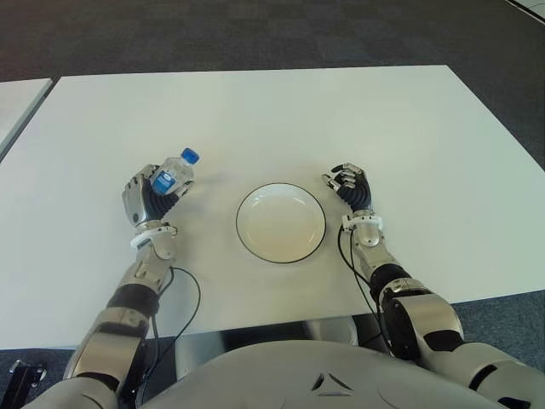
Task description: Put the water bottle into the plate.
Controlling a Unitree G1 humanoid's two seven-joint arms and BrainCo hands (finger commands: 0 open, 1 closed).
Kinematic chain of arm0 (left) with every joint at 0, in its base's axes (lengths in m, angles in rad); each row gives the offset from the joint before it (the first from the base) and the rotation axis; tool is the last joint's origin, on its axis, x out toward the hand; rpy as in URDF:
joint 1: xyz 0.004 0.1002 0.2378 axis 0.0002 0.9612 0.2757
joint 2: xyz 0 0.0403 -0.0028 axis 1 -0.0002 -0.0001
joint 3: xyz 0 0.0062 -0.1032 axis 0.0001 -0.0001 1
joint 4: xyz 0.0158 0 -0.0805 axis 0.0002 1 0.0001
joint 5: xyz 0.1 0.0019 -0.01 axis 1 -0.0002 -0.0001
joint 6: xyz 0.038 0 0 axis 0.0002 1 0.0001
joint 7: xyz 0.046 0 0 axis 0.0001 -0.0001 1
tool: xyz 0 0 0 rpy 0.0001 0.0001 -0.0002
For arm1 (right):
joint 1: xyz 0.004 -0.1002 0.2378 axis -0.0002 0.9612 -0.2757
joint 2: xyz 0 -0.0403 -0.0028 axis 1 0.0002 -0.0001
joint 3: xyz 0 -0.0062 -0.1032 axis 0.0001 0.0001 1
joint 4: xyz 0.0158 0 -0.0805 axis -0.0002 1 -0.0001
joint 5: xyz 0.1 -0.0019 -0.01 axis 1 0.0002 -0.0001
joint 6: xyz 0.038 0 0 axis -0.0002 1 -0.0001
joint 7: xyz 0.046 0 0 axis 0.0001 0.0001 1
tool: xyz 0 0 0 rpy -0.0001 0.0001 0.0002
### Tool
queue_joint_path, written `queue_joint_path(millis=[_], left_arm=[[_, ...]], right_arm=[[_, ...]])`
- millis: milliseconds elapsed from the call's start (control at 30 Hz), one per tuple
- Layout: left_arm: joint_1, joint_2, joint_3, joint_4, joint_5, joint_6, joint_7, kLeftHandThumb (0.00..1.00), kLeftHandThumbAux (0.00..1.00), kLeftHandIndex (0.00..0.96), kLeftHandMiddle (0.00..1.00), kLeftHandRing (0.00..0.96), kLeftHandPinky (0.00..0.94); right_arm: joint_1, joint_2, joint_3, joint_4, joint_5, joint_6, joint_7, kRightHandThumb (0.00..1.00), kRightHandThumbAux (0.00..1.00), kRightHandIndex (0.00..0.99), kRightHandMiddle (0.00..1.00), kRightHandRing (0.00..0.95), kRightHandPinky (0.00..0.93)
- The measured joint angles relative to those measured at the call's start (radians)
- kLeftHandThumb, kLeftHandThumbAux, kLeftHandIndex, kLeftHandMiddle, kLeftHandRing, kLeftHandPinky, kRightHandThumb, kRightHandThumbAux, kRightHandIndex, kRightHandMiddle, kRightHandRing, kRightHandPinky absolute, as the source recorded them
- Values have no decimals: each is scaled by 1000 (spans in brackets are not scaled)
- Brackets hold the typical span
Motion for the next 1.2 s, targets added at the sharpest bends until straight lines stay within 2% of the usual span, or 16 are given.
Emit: queue_joint_path(millis=[267,433,767,867,1000,1200], left_arm=[[43,-38,-9,-245,29,65,-87,747,699,442,902,884,844],[42,-60,-36,-335,61,68,-114,747,699,442,900,885,848],[2,-68,-86,-336,128,-6,-126,746,699,442,898,888,846],[-16,-62,-99,-335,150,-25,-134,746,699,442,899,888,847],[-33,-47,-121,-335,179,-58,-153,747,698,442,898,890,842],[-45,-47,-157,-341,218,-66,-187,747,698,443,898,890,847]], right_arm=[[0,1,0,0,0,0,5,708,727,432,685,698,688],[0,2,1,0,0,0,9,708,728,432,683,697,684],[-1,1,0,0,1,0,19,709,727,433,681,694,679],[-1,1,0,0,1,0,19,709,728,433,679,690,662],[-1,1,0,0,1,0,19,709,727,433,680,691,683],[-1,0,0,0,1,0,19,709,727,433,684,697,695]])
